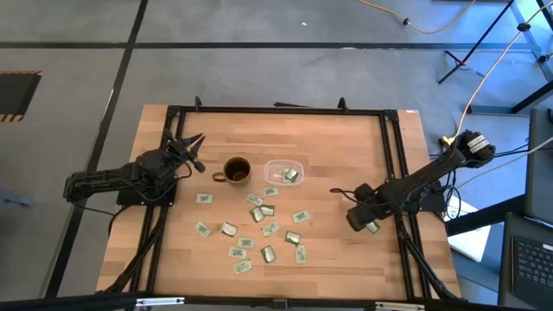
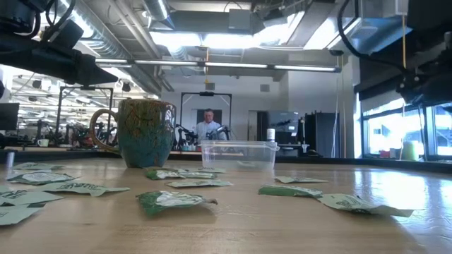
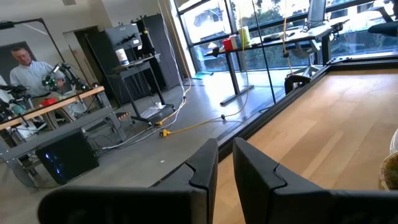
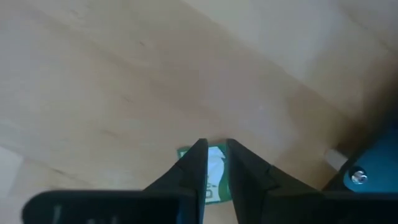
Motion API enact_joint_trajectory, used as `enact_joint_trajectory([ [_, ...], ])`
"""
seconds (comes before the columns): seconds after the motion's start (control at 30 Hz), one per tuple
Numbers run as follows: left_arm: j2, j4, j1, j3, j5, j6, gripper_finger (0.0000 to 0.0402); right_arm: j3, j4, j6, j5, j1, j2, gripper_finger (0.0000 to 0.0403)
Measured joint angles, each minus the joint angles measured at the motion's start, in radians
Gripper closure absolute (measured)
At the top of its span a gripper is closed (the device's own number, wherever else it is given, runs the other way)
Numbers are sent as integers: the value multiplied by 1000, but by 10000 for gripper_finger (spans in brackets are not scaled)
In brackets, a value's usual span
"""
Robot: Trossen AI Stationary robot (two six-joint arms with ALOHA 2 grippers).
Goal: Pick and place items into bin
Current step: Put the green truvia pack into the transparent bin
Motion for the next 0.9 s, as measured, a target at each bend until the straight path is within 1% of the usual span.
enact_joint_trajectory([
  [0.2,0,0,0,0,0,-8,356,-36,48,5,-17,0,0,342],
  [0.4,0,0,0,0,0,-8,356,-37,50,-4,-18,0,0,339],
  [0.47,0,0,0,0,0,-8,356,-37,48,-3,-18,0,0,327],
  [0.67,0,0,0,0,0,-8,356,-37,18,-5,-12,0,0,276],
  [0.77,0,0,0,0,0,-8,356,-37,24,-7,-13,0,0,267],
  [0.9,0,0,0,0,0,-8,356,-37,22,-7,-11,5,0,265],
])
